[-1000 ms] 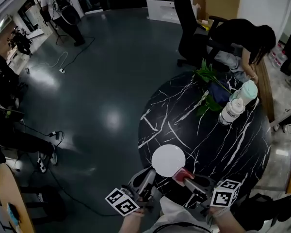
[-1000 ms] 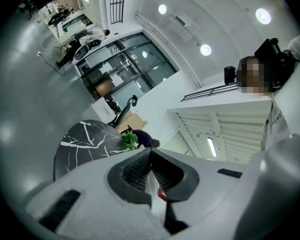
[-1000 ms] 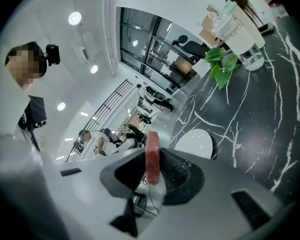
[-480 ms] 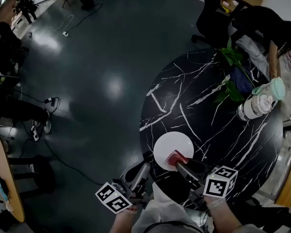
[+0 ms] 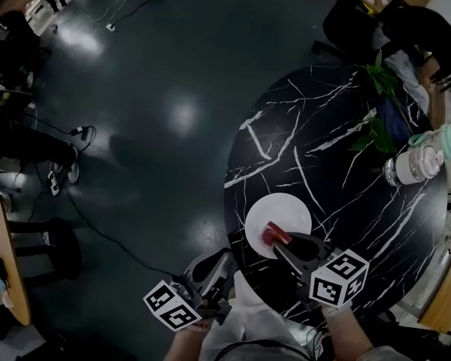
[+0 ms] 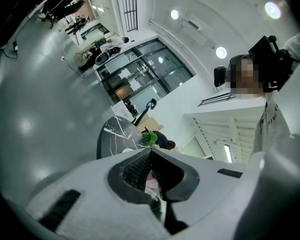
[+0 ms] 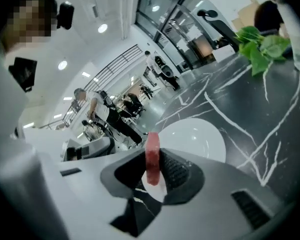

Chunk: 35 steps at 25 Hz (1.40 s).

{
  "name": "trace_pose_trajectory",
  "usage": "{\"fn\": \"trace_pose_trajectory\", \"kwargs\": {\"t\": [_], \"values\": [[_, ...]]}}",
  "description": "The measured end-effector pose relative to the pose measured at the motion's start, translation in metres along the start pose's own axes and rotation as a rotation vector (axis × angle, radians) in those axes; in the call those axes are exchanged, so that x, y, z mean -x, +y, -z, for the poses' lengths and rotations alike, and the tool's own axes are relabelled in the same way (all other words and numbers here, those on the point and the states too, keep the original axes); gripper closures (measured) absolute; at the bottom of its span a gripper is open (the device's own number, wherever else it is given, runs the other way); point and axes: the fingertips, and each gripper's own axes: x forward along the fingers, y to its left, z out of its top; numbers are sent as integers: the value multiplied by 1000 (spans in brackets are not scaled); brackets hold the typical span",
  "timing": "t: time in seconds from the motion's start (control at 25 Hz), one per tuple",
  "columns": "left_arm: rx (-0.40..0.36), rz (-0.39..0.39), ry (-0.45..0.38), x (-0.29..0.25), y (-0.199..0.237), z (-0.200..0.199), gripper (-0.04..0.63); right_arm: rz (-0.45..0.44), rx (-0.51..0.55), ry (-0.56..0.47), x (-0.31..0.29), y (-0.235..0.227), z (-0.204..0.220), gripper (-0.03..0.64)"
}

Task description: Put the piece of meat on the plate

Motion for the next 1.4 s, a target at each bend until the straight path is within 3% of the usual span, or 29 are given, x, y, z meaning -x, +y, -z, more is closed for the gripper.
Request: {"fn": "trace_pose_trajectory", "kwargs": {"t": [0.28, 0.64, 0.84, 1.0, 1.2, 1.4], "values": [[-11, 3, -1, 1, -6, 1, 586, 113, 266, 42, 0, -6, -5, 529], [-51, 27, 4, -8, -14, -2, 586, 210, 303, 28, 3, -21, -13, 484], [-46, 28, -1, -5, -14, -3, 586, 276, 396, 43, 6, -28, -14, 460], [-44, 25, -8, -2, -14, -4, 586, 327, 475, -3, 13, -26, -26, 434], [-46, 32, -10, -2, -19, -7, 586, 310, 451, -37, 20, -16, -33, 407], [-61, 55, -1, -8, -30, -10, 586, 219, 360, -50, 25, 3, -31, 408]]}}
